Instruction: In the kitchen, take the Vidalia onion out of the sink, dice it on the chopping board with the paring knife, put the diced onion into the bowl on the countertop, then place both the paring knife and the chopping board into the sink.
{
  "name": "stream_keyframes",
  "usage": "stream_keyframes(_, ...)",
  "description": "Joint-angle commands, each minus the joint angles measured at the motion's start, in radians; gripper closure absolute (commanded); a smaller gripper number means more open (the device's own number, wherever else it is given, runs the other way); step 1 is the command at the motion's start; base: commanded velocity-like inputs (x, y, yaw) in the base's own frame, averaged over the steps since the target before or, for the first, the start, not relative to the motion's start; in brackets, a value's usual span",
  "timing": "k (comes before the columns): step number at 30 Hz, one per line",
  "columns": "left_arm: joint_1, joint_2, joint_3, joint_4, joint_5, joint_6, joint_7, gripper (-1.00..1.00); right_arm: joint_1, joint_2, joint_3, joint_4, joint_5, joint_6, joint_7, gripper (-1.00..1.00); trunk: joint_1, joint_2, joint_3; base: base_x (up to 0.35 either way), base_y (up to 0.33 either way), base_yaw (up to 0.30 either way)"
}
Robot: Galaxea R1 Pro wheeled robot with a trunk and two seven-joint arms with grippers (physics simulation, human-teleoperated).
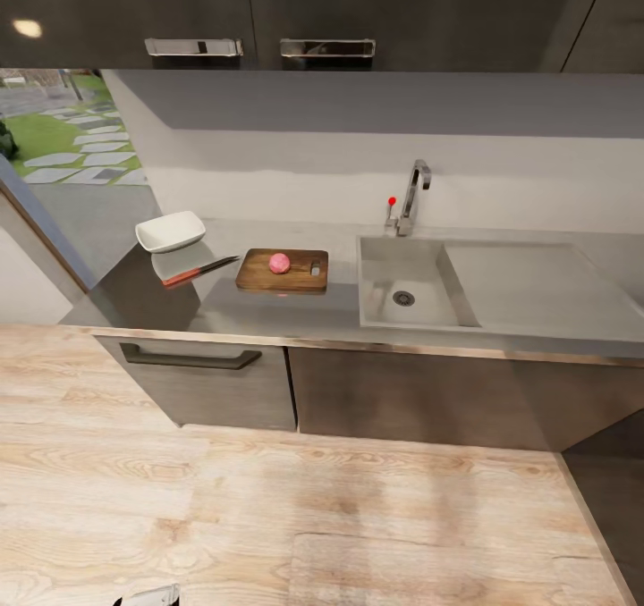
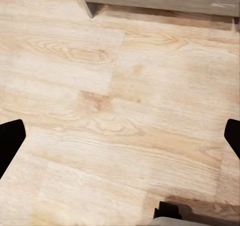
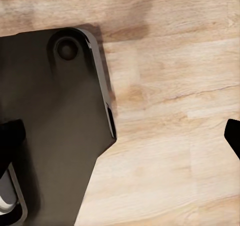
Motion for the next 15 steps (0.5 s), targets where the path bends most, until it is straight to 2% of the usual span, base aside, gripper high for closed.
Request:
stream_keyframes(1, -0.002, 0.000, -0.009, -0.001, 0.005, -0.003, 0.009, -1.00, 0.001, -0.001, 0.006, -0.002, -0.003, -0.001, -0.007, -1.00, 0.001, -0.002, -0.002, 0.000, 0.000, 0.000)
stream_keyframes(7, -0.002, 0.000, -0.009, 0.006, 0.021, -0.003, 0.002, -1.00, 0.001, -0.001, 0.006, -0.002, -0.003, -0.001, -0.007, -1.00, 0.001, -0.002, -0.002, 0.000, 0.000, 0.000)
stream_keyframes(11, -0.002, -0.008, -0.009, 0.022, 0.027, -0.004, -0.045, -1.00, 0.001, -0.001, 0.006, -0.002, -0.003, -0.001, -0.007, -1.00, 0.001, -0.002, -0.002, 0.000, 0.000, 0.000)
stream_keyframes(13, -0.002, -0.023, -0.010, 0.059, 0.029, -0.004, -0.085, -1.00, 0.001, -0.001, 0.006, -0.002, -0.003, -0.001, -0.007, -1.00, 0.001, -0.002, -0.002, 0.000, 0.000, 0.000)
stream_keyframes(14, -0.002, -0.052, -0.010, 0.135, 0.036, -0.003, -0.165, -1.00, 0.001, -0.001, 0.006, -0.002, -0.003, -0.001, -0.007, -1.00, 0.001, -0.002, -0.002, 0.000, 0.000, 0.000)
stream_keyframes(15, -0.002, -0.069, -0.009, 0.176, 0.041, -0.002, -0.209, -1.00, 0.001, -0.001, 0.006, -0.002, -0.003, -0.001, -0.007, -1.00, 0.001, -0.002, -0.002, 0.000, 0.000, 0.000)
